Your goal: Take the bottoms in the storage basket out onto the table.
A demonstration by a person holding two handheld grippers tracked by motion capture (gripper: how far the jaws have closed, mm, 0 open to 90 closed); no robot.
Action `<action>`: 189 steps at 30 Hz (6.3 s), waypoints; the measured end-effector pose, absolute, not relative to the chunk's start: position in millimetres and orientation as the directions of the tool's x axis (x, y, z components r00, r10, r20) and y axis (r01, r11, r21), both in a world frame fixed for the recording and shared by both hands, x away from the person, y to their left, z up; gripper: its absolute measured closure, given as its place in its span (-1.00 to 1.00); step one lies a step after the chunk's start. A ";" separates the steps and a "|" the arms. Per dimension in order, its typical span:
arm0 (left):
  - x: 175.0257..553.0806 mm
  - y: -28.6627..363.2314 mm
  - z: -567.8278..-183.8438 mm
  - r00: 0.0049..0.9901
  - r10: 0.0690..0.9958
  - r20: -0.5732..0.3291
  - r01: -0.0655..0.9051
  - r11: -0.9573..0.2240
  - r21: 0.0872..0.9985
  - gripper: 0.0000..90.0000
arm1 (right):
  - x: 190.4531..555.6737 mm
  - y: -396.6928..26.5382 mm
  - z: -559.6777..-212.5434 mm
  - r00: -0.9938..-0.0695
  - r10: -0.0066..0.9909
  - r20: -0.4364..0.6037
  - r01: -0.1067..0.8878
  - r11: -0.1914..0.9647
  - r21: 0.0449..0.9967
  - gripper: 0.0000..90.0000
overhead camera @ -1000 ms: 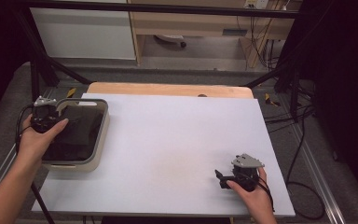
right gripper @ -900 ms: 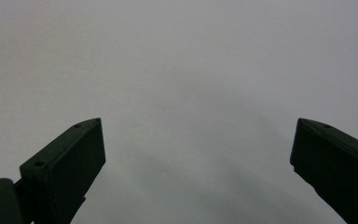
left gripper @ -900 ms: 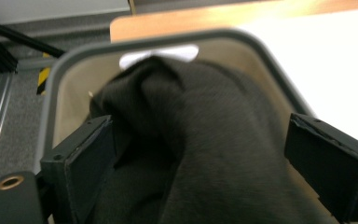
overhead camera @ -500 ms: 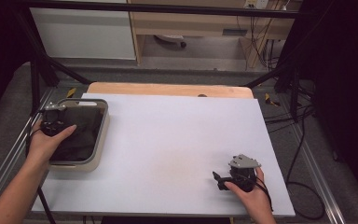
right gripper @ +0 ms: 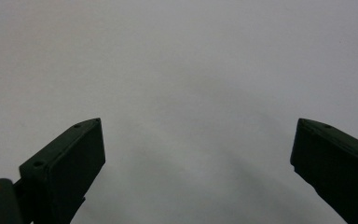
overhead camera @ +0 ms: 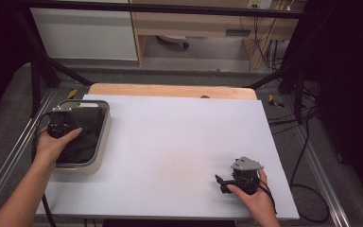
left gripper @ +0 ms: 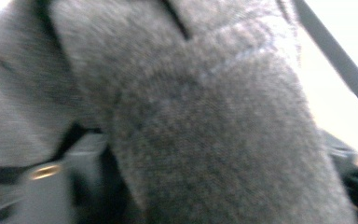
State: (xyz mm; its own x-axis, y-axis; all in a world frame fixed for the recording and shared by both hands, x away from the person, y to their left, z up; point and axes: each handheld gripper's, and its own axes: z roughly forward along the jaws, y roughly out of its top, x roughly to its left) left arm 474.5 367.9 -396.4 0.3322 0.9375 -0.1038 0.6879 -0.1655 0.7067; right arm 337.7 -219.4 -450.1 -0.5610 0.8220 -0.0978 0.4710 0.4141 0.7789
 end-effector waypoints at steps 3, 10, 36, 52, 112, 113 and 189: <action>472.7 366.3 -393.2 0.345 0.933 -0.099 0.666 -0.169 0.726 0.11 | 337.4 -220.1 -450.0 -0.556 0.825 -0.097 0.474 0.411 0.779 -0.92; 467.2 368.1 -385.2 0.392 0.909 -0.142 0.612 -0.142 0.778 0.49 | 337.6 -220.6 -449.8 -0.554 0.827 -0.099 0.469 0.408 0.783 -0.91; 435.6 402.2 -318.7 0.492 0.806 -0.329 0.411 0.119 0.904 0.51 | 336.8 -220.0 -448.6 -0.559 0.820 -0.120 0.451 0.422 0.787 -0.90; 424.3 390.9 -280.7 0.544 0.786 -0.294 0.327 0.124 0.937 0.51 | 337.0 -220.0 -448.5 -0.556 0.822 -0.119 0.451 0.420 0.788 -0.90; 458.7 293.8 -200.2 0.652 0.663 -0.369 0.311 0.210 0.927 0.51 | 339.1 -219.4 -446.4 -0.565 0.817 -0.117 0.435 0.415 0.799 -0.90; 462.9 288.2 -201.9 0.652 0.649 -0.392 0.323 0.230 0.918 0.51 | 339.2 -219.2 -446.7 -0.564 0.817 -0.115 0.438 0.414 0.798 -0.90; 514.7 160.3 -273.7 0.707 0.568 -0.422 0.382 0.195 0.903 0.50 | 340.3 -227.0 -439.3 -0.542 0.833 -0.110 0.414 0.378 0.828 -0.90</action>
State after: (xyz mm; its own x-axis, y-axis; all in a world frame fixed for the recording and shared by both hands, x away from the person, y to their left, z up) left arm 514.7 160.3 -273.7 0.7068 0.5681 -0.4216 0.3821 0.1950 0.9033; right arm 340.3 -227.0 -439.3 -0.5417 0.8334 -0.1097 0.4144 0.3783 0.8277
